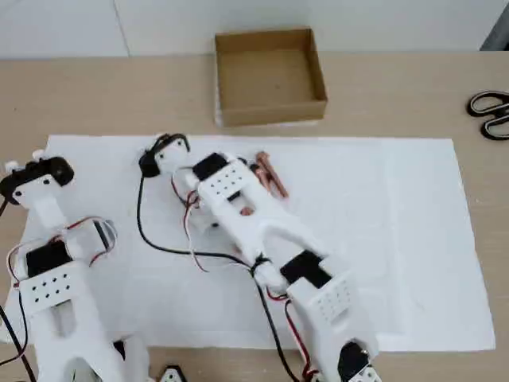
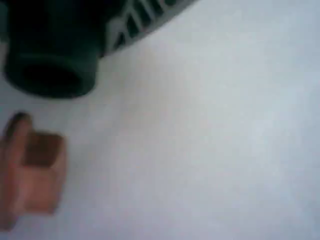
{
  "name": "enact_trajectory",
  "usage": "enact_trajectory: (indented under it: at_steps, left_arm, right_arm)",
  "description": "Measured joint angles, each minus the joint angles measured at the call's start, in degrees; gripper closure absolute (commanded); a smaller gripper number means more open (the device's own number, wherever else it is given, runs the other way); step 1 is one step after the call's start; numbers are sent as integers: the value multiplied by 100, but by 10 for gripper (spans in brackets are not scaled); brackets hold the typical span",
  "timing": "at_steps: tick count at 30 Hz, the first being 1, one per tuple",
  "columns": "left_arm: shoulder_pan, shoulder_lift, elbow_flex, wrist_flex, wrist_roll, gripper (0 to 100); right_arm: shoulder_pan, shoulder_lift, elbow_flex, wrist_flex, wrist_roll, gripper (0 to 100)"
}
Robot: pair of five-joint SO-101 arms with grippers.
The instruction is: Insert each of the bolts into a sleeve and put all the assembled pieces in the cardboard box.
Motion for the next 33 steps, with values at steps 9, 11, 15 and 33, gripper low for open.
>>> enact_trajectory:
  at_steps: [9,11,15,33]
  left_arm:
    - [0,0,0,0,18,811]
    - [0,0,0,0,18,811]
    - [0,0,0,0,18,811]
    - [677,0,-352,527,-527,811]
  right_arm:
    - [18,0,-457,563,0,995]
    - [18,-114,-738,870,0,995]
    - [18,-501,-1213,1415,0,995]
    - [2127,-1846,-1486,2611,-35,995]
